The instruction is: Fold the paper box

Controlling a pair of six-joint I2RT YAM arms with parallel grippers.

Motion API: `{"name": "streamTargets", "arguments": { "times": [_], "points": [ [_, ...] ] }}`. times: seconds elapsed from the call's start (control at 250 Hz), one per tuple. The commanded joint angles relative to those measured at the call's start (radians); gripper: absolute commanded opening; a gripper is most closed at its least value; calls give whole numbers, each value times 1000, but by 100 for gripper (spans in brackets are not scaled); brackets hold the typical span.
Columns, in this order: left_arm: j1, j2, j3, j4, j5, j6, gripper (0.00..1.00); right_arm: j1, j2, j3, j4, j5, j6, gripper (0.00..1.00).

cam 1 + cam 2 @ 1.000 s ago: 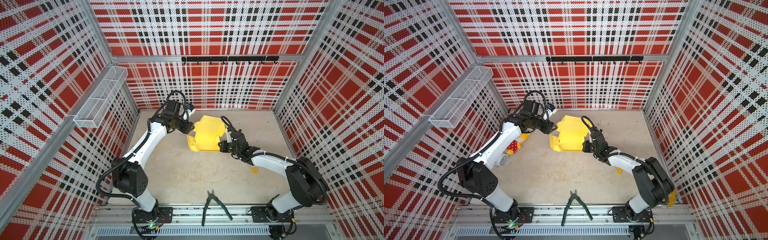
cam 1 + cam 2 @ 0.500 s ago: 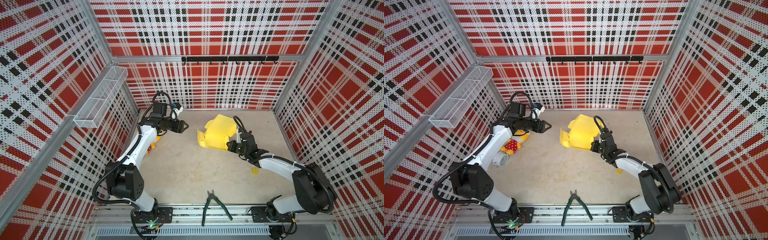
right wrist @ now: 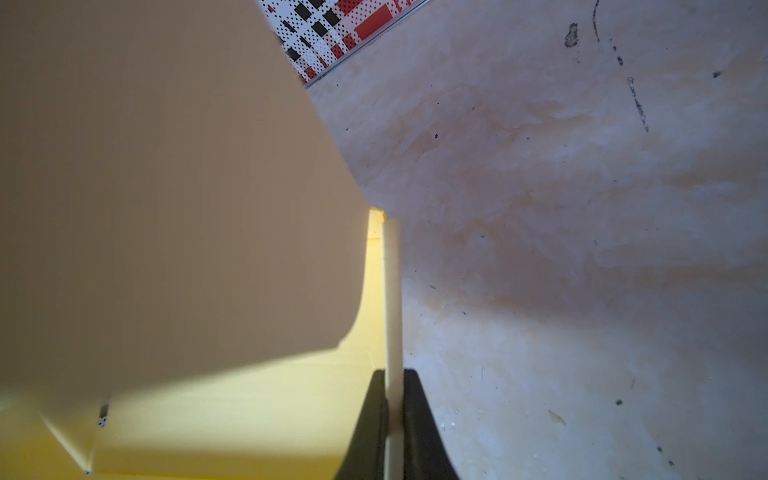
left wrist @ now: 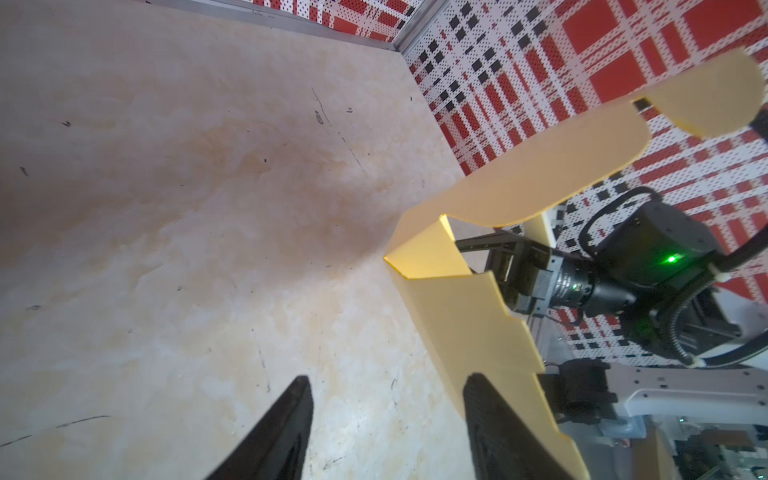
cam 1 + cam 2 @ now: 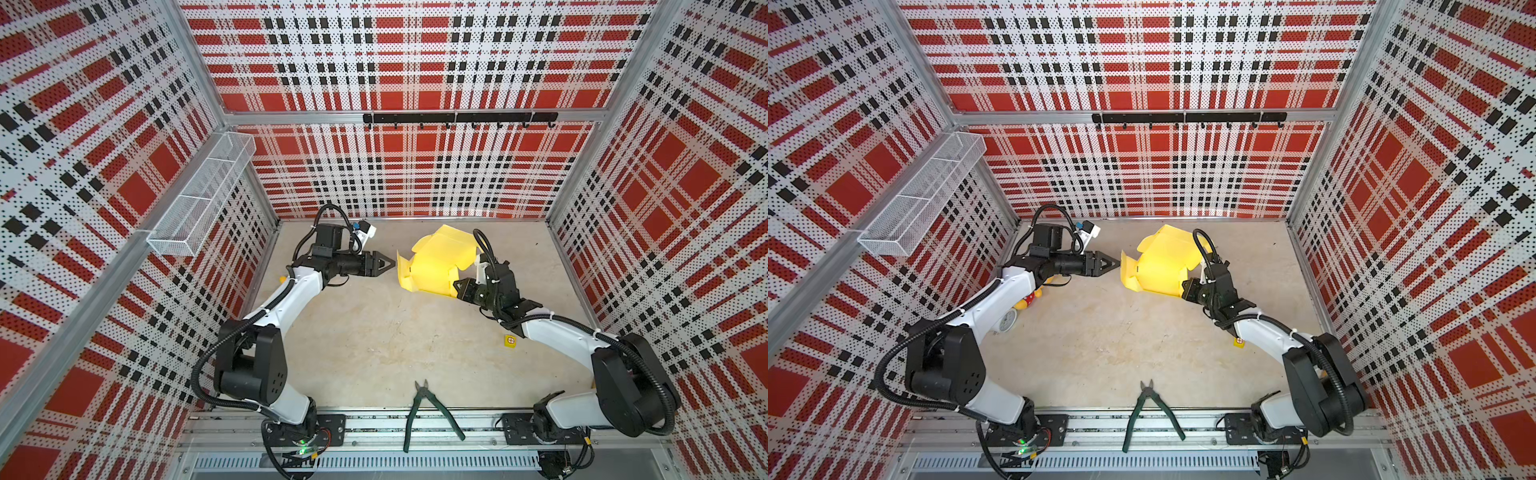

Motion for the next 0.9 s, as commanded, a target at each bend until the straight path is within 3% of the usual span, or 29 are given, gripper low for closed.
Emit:
{"name": "streamTargets", "arguments": {
  "times": [0.0,0.708,0.896],
  "points": [
    [-29,-15,-21,96,54,-72,60,12,22,31,57,-2,5,0],
    [-168,33,-43,108,4,-48,33,75,85,113,24,43,-3,0],
    [-170,47,-38,76,-61,-17,31,90,92,125,28,52,-7,0]
  ]
}}
